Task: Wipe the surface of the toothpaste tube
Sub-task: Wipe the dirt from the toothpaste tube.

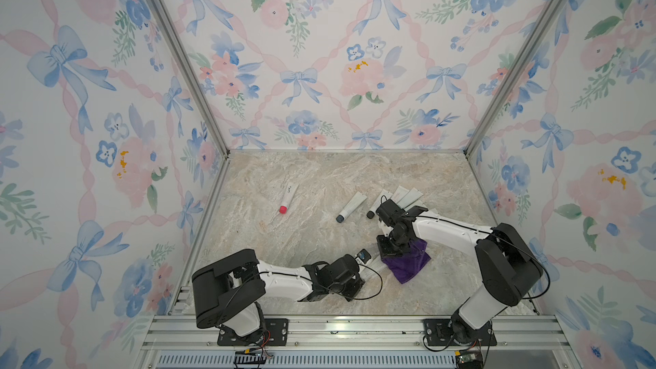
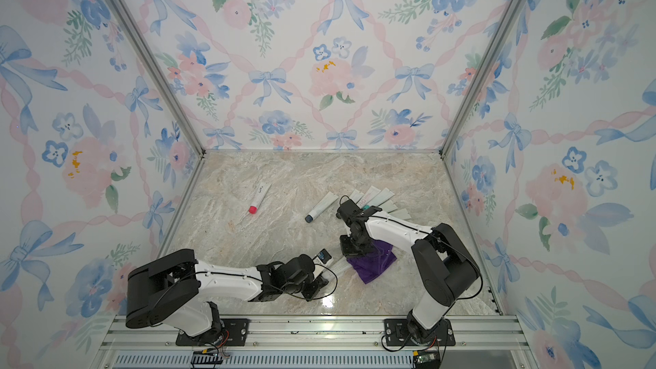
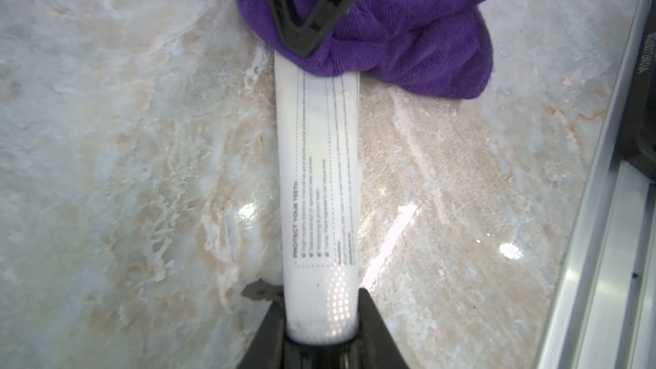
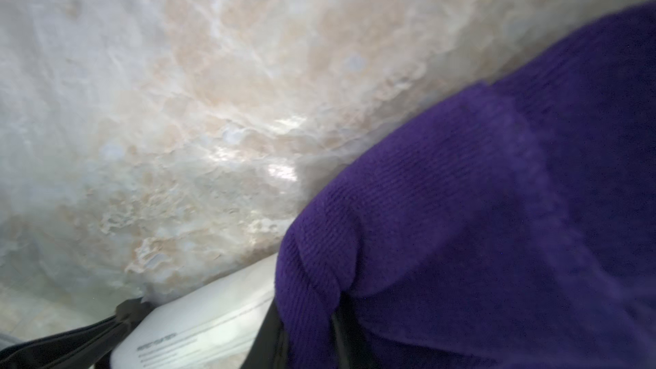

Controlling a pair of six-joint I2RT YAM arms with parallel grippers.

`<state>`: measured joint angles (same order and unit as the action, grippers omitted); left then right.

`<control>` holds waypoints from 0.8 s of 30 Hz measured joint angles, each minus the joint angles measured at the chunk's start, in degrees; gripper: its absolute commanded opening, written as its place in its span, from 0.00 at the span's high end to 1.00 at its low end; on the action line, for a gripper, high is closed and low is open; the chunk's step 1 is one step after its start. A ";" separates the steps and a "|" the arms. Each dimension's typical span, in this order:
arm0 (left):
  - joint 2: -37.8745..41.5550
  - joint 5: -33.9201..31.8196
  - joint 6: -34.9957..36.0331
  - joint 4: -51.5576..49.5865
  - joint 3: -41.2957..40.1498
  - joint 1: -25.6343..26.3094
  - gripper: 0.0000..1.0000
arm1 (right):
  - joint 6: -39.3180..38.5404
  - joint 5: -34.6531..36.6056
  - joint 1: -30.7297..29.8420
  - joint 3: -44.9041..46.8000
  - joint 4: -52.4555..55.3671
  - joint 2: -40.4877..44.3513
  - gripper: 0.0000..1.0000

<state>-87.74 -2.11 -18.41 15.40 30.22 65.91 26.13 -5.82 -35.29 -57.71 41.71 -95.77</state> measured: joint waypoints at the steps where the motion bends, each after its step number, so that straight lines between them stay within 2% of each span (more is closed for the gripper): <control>1: 0.00 0.00 0.00 0.00 0.00 0.00 0.73 | -0.31 1.29 0.55 0.00 0.46 -0.15 0.80; 4: 0.00 0.00 0.00 0.00 0.00 0.00 0.73 | -0.92 4.09 1.53 0.00 1.81 -0.17 0.80; 8: 0.00 0.00 0.00 0.00 0.00 0.00 0.73 | -0.90 3.50 1.49 0.24 1.55 -0.15 0.80; 15: 0.00 0.02 0.00 -0.11 -0.07 0.00 0.73 | 1.14 -1.90 -0.26 2.73 -2.03 2.56 0.80; 24: 0.04 0.02 0.00 -0.15 -0.07 0.00 0.73 | 5.77 -12.35 -6.23 3.74 -7.04 4.70 0.80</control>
<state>-87.70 -2.09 -18.41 15.25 30.15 65.91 31.90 -18.17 -41.52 -53.98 34.68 -91.07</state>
